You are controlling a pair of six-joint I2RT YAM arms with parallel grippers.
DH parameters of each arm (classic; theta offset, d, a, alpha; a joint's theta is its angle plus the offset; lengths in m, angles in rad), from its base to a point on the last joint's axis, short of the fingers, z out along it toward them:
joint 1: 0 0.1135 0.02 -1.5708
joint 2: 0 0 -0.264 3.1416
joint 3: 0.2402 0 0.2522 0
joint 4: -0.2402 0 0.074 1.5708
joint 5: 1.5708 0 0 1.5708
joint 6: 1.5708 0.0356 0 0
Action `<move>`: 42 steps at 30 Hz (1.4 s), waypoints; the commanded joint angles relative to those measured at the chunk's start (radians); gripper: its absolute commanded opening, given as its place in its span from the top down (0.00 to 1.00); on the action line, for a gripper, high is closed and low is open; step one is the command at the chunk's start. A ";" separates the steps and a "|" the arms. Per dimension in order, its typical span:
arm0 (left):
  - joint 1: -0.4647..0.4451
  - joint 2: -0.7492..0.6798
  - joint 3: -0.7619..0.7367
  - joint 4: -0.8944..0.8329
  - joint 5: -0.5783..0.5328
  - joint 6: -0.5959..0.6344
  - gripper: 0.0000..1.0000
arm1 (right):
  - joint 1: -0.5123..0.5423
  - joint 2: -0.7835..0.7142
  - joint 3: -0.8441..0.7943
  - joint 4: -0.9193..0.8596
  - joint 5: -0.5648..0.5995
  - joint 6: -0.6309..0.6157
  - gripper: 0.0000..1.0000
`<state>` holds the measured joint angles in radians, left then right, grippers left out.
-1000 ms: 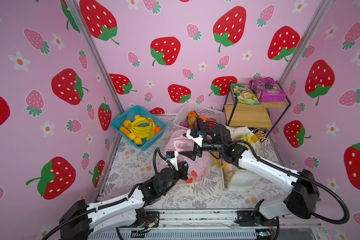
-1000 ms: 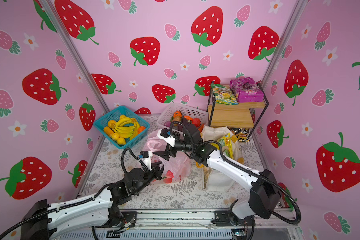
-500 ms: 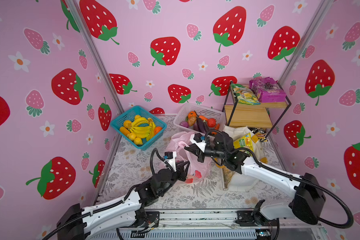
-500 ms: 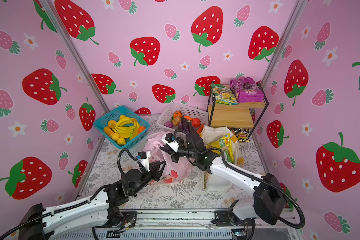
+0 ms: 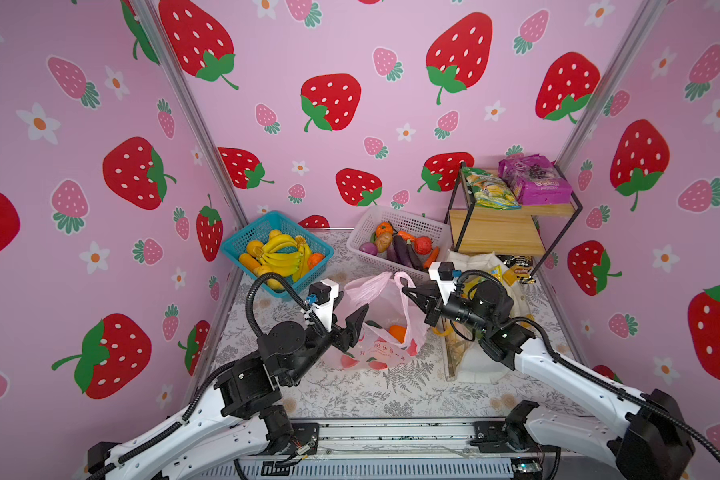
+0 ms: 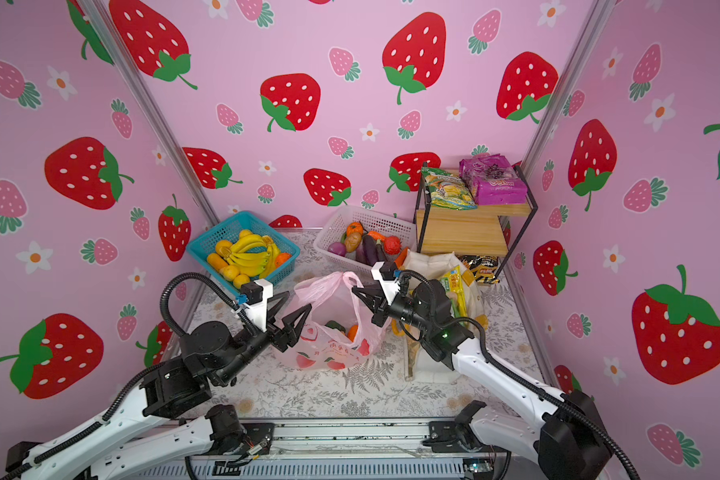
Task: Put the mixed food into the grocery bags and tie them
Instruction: 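Lift both pink bag handles upward with both grippers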
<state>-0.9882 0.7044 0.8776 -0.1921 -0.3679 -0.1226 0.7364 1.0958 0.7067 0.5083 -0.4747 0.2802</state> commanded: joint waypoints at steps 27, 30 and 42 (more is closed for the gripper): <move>0.180 0.608 0.582 -0.414 0.125 0.388 0.76 | -0.078 0.012 -0.030 0.089 0.019 0.236 1.00; 0.208 0.528 0.531 -0.356 0.259 0.344 0.87 | -0.081 0.000 -0.029 0.076 0.035 0.229 1.00; 0.490 0.315 0.203 0.240 0.945 0.029 0.92 | -0.092 -0.017 0.088 -0.077 0.171 0.064 1.00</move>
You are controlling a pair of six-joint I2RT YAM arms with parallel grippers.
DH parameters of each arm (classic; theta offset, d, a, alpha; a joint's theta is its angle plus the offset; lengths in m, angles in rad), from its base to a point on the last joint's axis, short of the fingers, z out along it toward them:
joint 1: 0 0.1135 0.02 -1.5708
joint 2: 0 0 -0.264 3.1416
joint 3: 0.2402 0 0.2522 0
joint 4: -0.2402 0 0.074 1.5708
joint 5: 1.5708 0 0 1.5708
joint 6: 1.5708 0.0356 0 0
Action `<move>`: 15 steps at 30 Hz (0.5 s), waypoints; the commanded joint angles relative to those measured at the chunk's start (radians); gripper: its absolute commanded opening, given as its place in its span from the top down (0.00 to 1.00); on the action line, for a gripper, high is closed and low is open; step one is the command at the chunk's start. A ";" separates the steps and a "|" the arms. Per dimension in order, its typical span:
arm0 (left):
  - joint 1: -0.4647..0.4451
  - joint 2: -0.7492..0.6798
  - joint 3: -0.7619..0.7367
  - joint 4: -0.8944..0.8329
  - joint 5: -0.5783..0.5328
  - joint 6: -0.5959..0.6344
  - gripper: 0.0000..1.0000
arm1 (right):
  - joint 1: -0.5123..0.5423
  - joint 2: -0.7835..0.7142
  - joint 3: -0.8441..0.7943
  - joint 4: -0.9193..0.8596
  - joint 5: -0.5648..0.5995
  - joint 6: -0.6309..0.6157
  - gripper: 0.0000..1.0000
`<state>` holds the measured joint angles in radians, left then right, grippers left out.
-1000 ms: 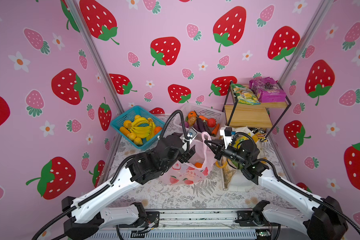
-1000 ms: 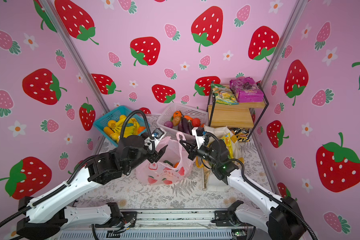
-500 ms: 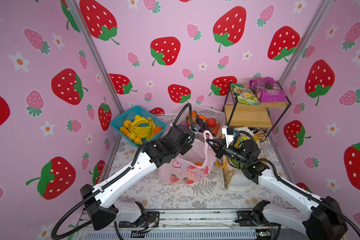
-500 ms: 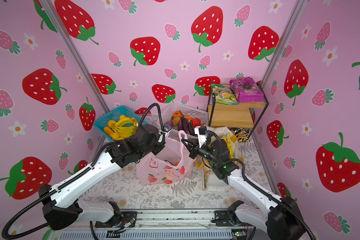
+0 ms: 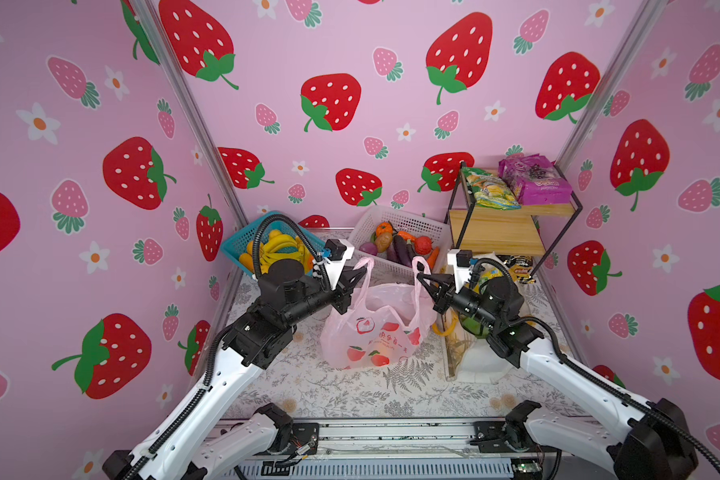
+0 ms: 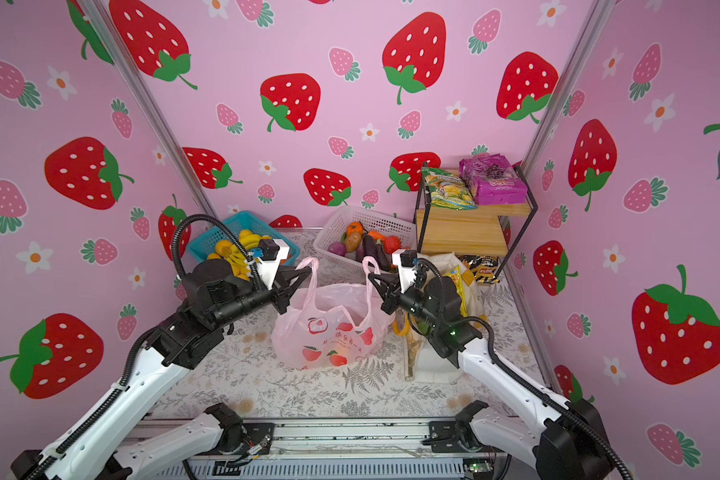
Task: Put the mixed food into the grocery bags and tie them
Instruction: 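Lift both pink bag handles upward with both grippers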
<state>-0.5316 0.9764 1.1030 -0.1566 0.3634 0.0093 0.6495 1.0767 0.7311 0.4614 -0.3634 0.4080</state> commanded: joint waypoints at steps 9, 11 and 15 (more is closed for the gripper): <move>0.096 0.147 0.031 0.331 0.350 -0.154 0.93 | -0.008 0.068 0.221 -0.143 0.266 -0.121 0.85; 0.113 0.153 0.029 0.331 0.367 -0.148 0.93 | -0.008 0.058 0.230 -0.124 0.228 -0.179 0.70; 0.150 0.152 0.022 0.337 0.393 -0.143 0.93 | -0.008 0.030 0.247 -0.093 0.126 -0.308 0.45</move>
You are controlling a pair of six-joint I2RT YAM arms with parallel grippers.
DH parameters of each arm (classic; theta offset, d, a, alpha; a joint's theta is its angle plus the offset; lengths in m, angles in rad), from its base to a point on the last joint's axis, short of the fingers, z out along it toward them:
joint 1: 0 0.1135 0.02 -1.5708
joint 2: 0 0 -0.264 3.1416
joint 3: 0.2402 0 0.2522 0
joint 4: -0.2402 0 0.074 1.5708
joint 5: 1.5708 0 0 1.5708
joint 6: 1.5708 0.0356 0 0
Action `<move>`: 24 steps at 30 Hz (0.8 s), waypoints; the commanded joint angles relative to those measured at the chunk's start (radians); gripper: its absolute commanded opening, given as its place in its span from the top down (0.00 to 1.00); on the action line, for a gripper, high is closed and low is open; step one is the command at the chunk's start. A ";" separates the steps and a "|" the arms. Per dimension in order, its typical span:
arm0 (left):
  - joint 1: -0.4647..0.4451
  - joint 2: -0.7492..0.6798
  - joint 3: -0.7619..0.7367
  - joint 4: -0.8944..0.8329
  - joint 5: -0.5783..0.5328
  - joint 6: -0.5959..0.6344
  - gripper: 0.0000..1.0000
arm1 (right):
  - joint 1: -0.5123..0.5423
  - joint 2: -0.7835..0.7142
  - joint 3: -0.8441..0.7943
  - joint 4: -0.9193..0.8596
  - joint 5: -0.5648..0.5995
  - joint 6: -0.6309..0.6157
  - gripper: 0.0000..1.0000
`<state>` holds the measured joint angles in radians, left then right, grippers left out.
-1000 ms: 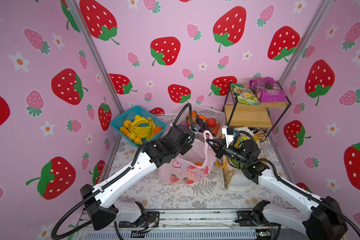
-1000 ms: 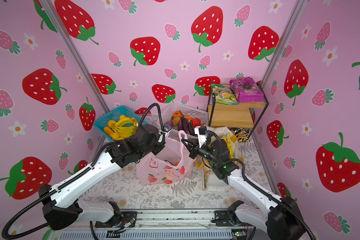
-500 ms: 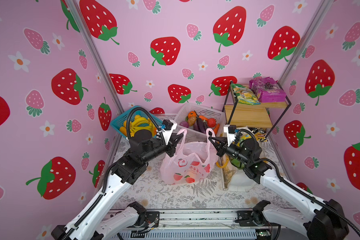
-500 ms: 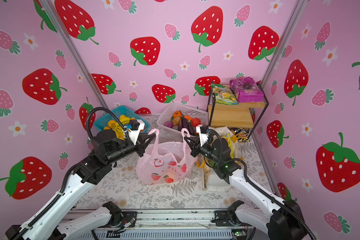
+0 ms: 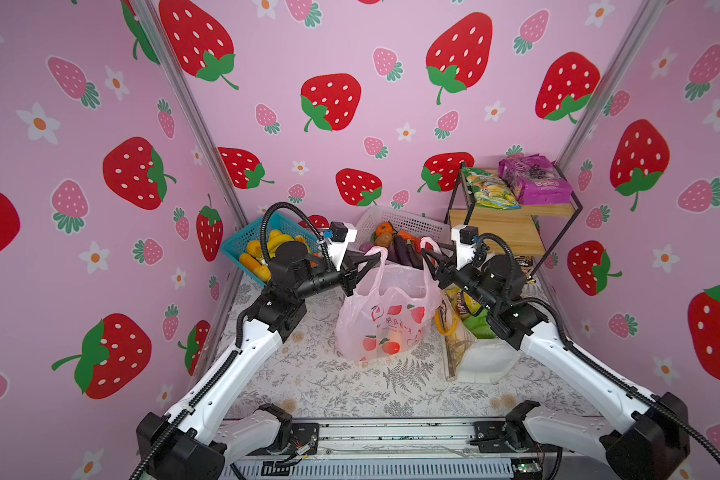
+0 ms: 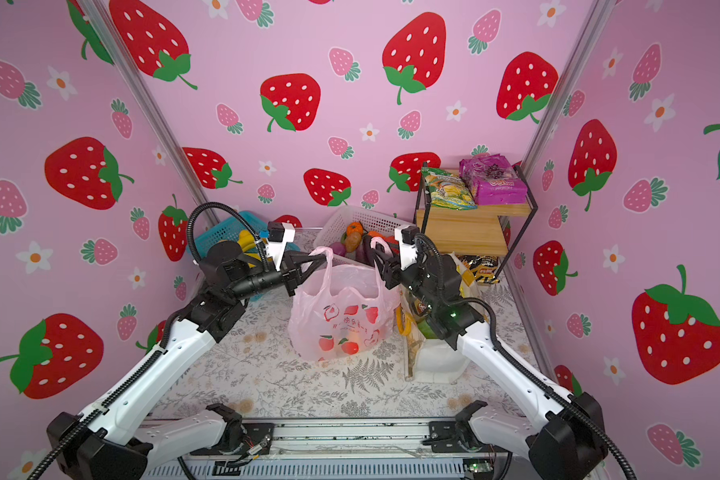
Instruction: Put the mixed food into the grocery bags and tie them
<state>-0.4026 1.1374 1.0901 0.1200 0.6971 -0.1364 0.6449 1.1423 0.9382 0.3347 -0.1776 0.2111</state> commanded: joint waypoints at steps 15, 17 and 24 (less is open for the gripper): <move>0.044 0.013 0.048 0.021 0.121 0.013 0.93 | 0.082 0.166 0.358 -0.125 -0.554 -0.175 0.37; 0.044 0.012 0.049 0.021 0.126 0.012 0.93 | 0.084 0.203 0.391 -0.145 -0.571 -0.165 0.42; 0.044 0.010 0.052 -0.005 0.117 0.027 0.93 | 0.101 0.275 0.426 -0.099 -0.626 -0.122 0.68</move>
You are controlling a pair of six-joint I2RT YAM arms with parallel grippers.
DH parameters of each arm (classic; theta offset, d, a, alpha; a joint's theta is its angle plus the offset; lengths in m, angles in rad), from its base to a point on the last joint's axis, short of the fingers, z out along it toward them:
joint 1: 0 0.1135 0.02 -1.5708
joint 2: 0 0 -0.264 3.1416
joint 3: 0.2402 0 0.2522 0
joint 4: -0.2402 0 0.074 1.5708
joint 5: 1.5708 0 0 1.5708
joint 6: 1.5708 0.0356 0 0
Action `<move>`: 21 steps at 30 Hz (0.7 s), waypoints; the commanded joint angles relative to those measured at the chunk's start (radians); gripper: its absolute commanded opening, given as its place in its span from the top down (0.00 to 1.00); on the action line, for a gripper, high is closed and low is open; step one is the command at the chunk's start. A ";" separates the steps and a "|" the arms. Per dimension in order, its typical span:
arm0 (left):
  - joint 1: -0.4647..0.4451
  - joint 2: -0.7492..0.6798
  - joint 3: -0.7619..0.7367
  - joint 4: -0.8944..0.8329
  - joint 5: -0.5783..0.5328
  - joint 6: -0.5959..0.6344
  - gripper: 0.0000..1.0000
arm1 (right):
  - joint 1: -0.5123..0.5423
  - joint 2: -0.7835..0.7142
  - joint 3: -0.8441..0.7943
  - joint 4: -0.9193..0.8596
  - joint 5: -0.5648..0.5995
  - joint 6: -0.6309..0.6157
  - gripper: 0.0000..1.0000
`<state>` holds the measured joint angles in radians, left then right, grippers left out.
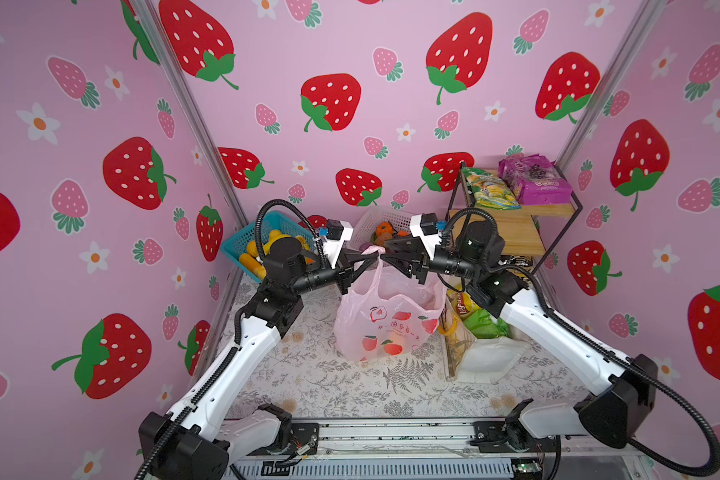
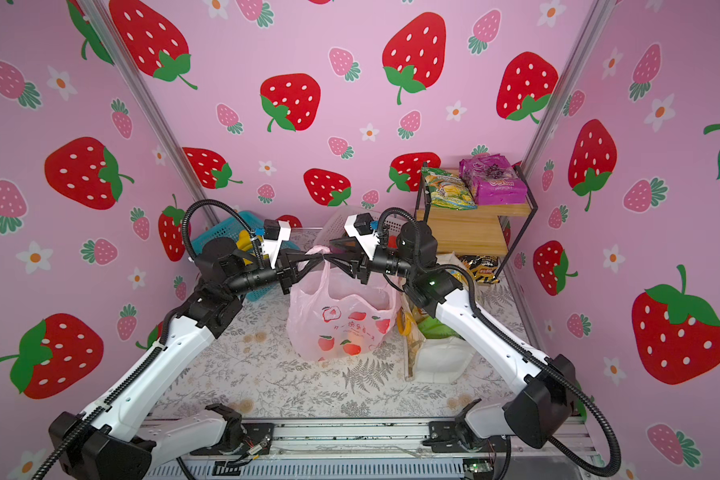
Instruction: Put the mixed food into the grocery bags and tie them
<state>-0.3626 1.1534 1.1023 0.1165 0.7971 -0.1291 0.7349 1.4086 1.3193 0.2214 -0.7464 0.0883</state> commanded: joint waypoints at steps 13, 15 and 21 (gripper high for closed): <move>-0.113 -0.208 -0.123 -0.056 -0.531 0.017 0.41 | 0.036 -0.044 -0.038 0.053 0.203 0.340 1.00; -0.203 -0.284 -0.180 -0.067 -0.694 0.088 0.33 | 0.059 -0.056 -0.050 0.042 0.237 0.385 1.00; -0.348 -0.351 -0.233 -0.127 -0.903 0.230 0.16 | 0.131 -0.061 -0.012 -0.045 0.298 0.414 1.00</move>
<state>-0.6815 0.7982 0.8848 0.0170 0.0746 -0.0021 0.8394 1.3712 1.2797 0.2089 -0.5041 0.4469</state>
